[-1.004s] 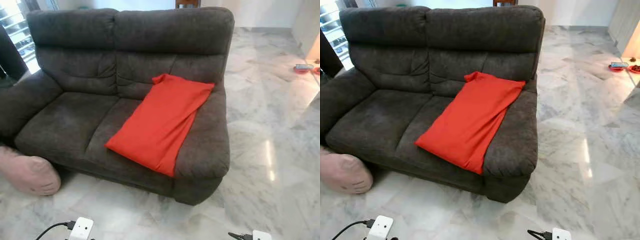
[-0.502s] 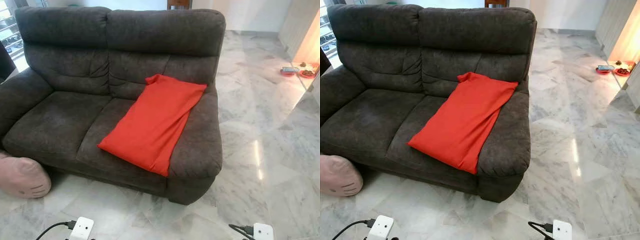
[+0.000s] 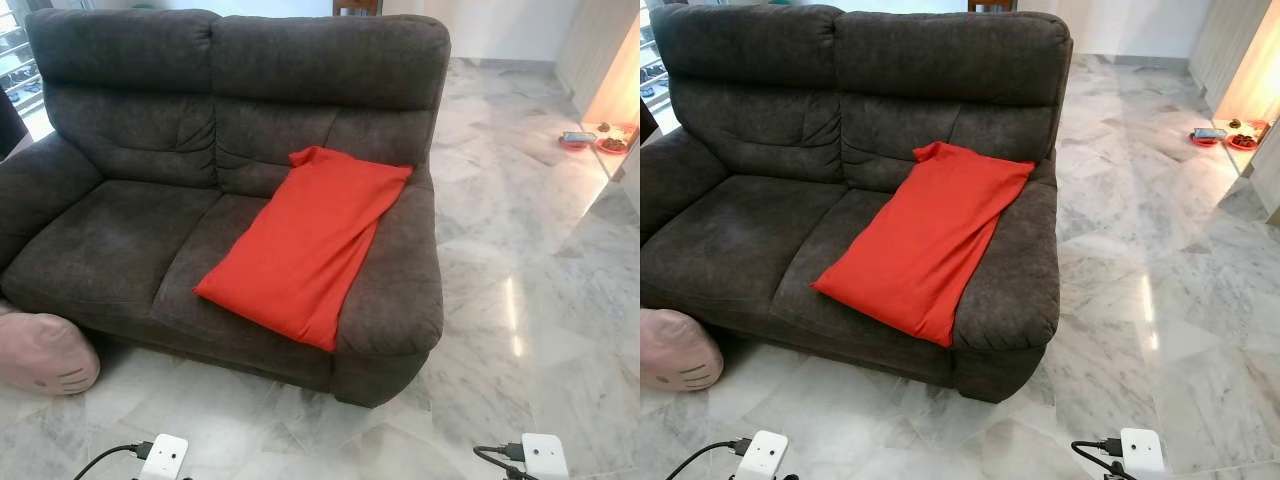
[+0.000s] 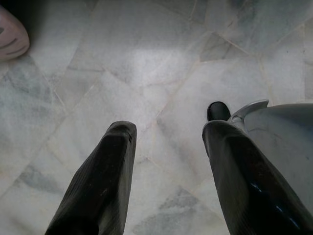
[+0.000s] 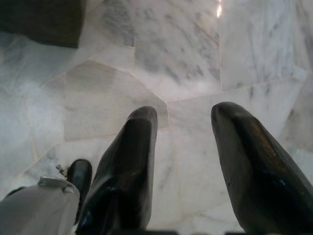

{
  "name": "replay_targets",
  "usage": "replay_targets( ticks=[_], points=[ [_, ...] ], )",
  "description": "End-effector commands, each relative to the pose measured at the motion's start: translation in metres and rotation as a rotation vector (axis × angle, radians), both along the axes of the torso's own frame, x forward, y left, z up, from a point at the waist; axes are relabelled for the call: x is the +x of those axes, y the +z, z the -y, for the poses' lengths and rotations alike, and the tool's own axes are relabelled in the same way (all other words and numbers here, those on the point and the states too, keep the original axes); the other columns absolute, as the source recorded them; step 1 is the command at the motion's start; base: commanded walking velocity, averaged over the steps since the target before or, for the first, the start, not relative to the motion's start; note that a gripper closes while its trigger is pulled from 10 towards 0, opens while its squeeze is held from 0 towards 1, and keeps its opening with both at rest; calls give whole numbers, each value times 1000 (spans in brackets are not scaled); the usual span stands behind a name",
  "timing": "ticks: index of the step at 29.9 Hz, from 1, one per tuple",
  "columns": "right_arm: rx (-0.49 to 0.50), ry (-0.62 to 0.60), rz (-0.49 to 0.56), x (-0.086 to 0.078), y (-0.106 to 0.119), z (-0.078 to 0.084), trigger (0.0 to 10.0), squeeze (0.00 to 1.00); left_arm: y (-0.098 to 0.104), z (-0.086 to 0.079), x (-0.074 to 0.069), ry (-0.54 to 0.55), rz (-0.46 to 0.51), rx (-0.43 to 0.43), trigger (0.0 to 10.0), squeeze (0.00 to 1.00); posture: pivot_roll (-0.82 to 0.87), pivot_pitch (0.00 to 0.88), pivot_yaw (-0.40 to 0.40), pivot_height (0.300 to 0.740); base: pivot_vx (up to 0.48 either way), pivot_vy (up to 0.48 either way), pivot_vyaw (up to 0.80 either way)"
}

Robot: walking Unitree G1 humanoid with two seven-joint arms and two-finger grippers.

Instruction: Move the pillow to the sofa from floor

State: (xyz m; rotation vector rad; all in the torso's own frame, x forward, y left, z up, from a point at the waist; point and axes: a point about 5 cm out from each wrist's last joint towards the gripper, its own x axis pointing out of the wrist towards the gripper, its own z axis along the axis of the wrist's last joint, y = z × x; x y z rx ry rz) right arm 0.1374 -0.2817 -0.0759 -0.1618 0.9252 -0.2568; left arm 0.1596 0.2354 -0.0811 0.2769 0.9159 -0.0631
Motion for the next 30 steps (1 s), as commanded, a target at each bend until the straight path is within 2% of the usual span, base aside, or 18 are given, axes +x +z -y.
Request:
replay_targets(
  ticks=[1,5,8,11,13,16,19,24,30],
  points=[
    [-17,48,19,-1,2,3,10000,0,0,0,1,-2,0,-2,10000,0,105,70,-3,740,0,0,0],
    [-43,74,46,-4,6,10,10000,0,0,0,0,-1,0,-3,10000,0,99,76,2,740,0,0,0],
    [-135,62,32,-9,17,36,10000,0,0,2,3,22,4,-22,10000,0,88,78,6,740,0,0,0],
    [-152,50,29,-11,20,45,10000,0,1,3,4,17,7,-22,10000,0,86,77,5,740,0,0,0],
    [-227,9,13,-14,35,73,10000,0,1,4,5,12,11,-24,10000,0,86,76,2,740,0,0,0],
    [-262,-17,48,-10,48,90,10000,0,1,4,5,1,12,-24,10000,0,80,76,4,740,0,0,0],
    [-280,-19,86,-3,59,99,10000,0,1,3,4,-4,9,-23,10000,0,77,77,4,740,0,0,0],
    [-274,-14,74,-3,57,97,10000,0,1,2,4,-4,5,-21,10000,0,76,77,0,740,0,0,0],
    [-120,-3,-33,-18,20,54,10000,0,1,2,4,-3,4,-18,10000,0,88,78,-1,740,0,0,0]
  ],
)
